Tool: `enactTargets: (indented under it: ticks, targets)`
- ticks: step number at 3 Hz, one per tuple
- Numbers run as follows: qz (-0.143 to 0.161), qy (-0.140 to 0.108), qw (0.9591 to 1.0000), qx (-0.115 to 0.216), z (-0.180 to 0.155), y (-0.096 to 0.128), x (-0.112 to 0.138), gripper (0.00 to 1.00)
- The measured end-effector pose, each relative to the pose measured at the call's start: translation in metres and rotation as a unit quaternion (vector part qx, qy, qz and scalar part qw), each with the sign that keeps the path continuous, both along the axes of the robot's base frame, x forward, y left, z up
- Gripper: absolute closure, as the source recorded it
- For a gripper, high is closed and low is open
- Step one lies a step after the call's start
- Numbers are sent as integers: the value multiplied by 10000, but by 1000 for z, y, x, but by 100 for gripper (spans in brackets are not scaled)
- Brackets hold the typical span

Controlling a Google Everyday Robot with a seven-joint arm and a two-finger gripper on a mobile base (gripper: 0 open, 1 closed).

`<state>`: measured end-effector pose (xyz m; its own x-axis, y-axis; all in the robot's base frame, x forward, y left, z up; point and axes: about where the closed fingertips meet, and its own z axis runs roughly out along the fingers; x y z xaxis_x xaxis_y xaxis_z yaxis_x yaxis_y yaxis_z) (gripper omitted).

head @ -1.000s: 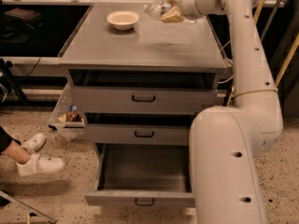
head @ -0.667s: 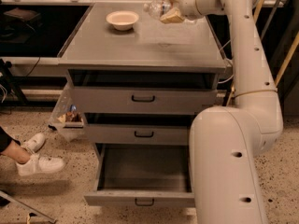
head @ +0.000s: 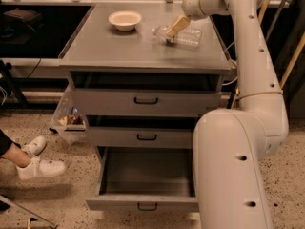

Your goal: Pick water bottle from bottom drawer and place on counter

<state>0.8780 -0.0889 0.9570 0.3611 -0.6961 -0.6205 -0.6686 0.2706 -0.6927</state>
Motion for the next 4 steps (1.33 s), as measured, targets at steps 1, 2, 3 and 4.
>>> enactTargets:
  ticks: [1, 2, 3, 4]
  targets:
    - [5, 16, 10000, -74, 1, 2, -2, 0]
    - [-353, 43, 9986, -403, 22, -21, -11, 0]
    - [-1439, -230, 9878, -555, 97, -92, -41, 0]
    - [-2459, -871, 9653, -77, 194, -165, -104, 0]
